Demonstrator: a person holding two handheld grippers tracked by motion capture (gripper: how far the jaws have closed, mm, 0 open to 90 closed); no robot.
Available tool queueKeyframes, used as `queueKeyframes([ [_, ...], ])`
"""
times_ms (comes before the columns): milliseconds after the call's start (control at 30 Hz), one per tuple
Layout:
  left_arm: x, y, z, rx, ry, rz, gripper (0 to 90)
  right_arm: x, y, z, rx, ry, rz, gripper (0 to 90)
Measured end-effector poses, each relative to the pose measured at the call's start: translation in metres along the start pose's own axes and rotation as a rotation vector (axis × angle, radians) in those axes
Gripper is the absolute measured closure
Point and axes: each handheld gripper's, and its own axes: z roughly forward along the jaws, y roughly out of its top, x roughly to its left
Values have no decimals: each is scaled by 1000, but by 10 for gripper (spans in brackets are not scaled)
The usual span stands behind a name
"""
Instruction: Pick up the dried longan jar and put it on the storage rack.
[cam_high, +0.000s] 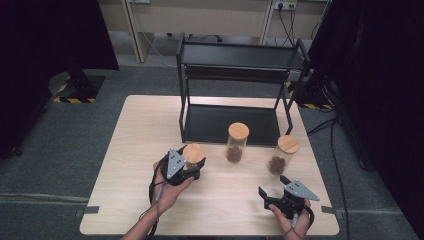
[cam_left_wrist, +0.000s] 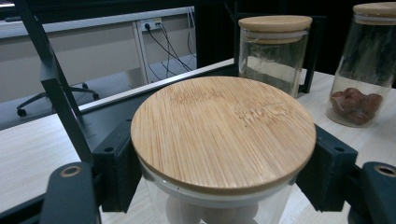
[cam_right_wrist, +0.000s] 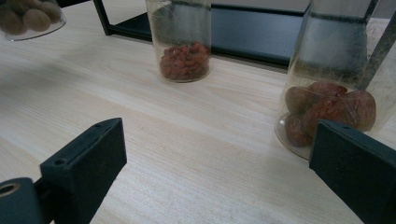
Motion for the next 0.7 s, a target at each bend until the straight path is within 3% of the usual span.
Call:
queueKeyframes([
  [700,4,17,19,-17,19,-3,258,0,0,0,0,2,1,43],
])
